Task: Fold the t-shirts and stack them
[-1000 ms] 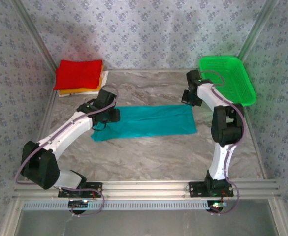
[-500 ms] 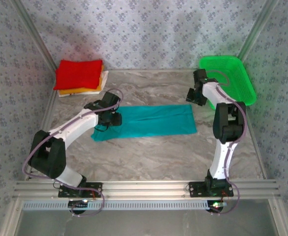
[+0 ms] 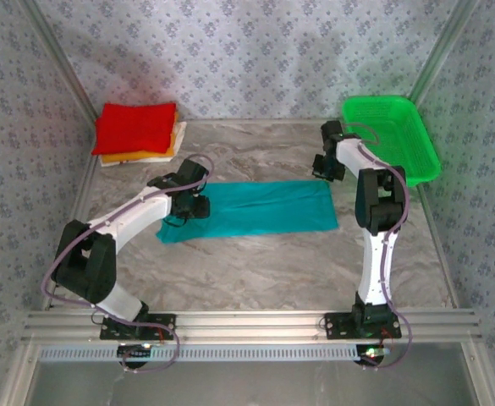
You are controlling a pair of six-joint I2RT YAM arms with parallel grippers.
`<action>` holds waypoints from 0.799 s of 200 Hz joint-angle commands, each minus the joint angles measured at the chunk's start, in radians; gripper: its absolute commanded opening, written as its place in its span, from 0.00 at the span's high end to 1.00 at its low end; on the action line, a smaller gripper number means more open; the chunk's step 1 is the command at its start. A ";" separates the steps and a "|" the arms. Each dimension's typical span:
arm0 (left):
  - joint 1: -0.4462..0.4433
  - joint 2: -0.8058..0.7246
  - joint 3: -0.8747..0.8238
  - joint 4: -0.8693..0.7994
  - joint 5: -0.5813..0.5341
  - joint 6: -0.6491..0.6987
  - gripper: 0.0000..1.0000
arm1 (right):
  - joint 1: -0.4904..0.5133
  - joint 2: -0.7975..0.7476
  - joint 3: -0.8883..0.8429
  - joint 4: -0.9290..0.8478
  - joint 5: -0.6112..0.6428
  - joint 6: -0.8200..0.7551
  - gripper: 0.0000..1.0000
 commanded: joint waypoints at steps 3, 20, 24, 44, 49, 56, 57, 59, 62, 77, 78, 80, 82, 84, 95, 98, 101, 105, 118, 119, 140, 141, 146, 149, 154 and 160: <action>-0.004 0.007 -0.005 0.011 -0.005 0.015 0.54 | 0.000 -0.054 -0.020 -0.012 0.005 -0.002 0.94; -0.004 0.012 -0.007 0.015 -0.006 0.015 0.54 | 0.003 -0.089 -0.044 0.001 0.013 -0.003 0.99; -0.003 0.014 -0.008 0.015 -0.006 0.014 0.54 | 0.004 -0.097 -0.049 0.005 0.018 -0.003 0.99; -0.004 0.016 -0.008 0.013 -0.009 0.009 0.54 | 0.009 -0.147 -0.088 0.024 0.042 -0.011 0.99; -0.003 0.015 -0.012 0.015 -0.012 0.008 0.54 | 0.009 -0.161 -0.103 0.035 0.044 -0.011 0.98; -0.004 0.011 -0.015 0.019 -0.016 0.008 0.54 | 0.008 -0.184 -0.130 0.057 0.049 -0.016 0.99; -0.004 0.010 -0.016 0.020 -0.017 0.008 0.54 | 0.007 -0.188 -0.135 0.063 0.049 -0.017 0.99; -0.002 0.010 -0.018 0.021 -0.019 0.008 0.54 | 0.008 -0.194 -0.144 0.073 0.051 -0.017 0.99; -0.002 0.008 -0.022 0.023 -0.021 0.007 0.54 | 0.007 -0.205 -0.159 0.087 0.052 -0.020 1.00; -0.003 0.001 -0.033 0.027 -0.035 0.006 0.54 | 0.004 -0.250 -0.230 0.159 0.056 -0.028 1.00; -0.003 0.001 -0.033 0.026 -0.036 0.006 0.54 | 0.003 -0.253 -0.232 0.164 0.056 -0.028 1.00; -0.003 0.001 -0.034 0.026 -0.038 0.006 0.54 | 0.001 -0.259 -0.243 0.174 0.057 -0.031 1.00; -0.004 0.001 -0.035 0.026 -0.039 0.006 0.54 | 0.002 -0.264 -0.253 0.183 0.058 -0.033 1.00; -0.003 0.000 -0.036 0.026 -0.040 0.006 0.54 | 0.002 -0.269 -0.261 0.192 0.060 -0.035 1.00; -0.002 -0.001 -0.041 0.022 -0.050 0.005 0.54 | 0.001 -0.299 -0.313 0.233 0.065 -0.042 1.00; -0.001 -0.002 -0.043 0.022 -0.051 0.005 0.54 | 0.000 -0.307 -0.325 0.247 0.066 -0.045 1.00; -0.001 -0.004 -0.046 0.022 -0.053 0.005 0.54 | 0.000 -0.315 -0.343 0.259 0.065 -0.046 1.00; -0.002 -0.005 -0.049 0.025 -0.056 0.005 0.54 | -0.001 -0.325 -0.361 0.275 0.064 -0.048 1.00; -0.001 -0.010 -0.060 0.025 -0.070 -0.001 0.54 | -0.004 -0.355 -0.418 0.324 0.065 -0.057 1.00; -0.002 -0.010 -0.062 0.026 -0.070 -0.001 0.54 | -0.004 -0.357 -0.422 0.328 0.065 -0.058 1.00; 0.002 -0.015 -0.083 0.037 -0.082 -0.007 0.54 | -0.007 -0.401 -0.515 0.416 0.042 -0.057 1.00; 0.002 -0.015 -0.084 0.036 -0.083 -0.008 0.54 | -0.007 -0.403 -0.520 0.420 0.043 -0.057 1.00; 0.003 -0.014 -0.089 0.037 -0.084 -0.010 0.54 | -0.008 -0.413 -0.551 0.440 0.043 -0.054 1.00; 0.003 -0.015 -0.092 0.038 -0.084 -0.011 0.54 | -0.007 -0.421 -0.571 0.453 0.042 -0.053 1.00; 0.003 -0.016 -0.097 0.037 -0.085 -0.012 0.54 | -0.007 -0.433 -0.599 0.476 0.039 -0.052 1.00; 0.003 -0.018 -0.104 0.037 -0.086 -0.014 0.54 | -0.007 -0.448 -0.629 0.502 0.036 -0.051 1.00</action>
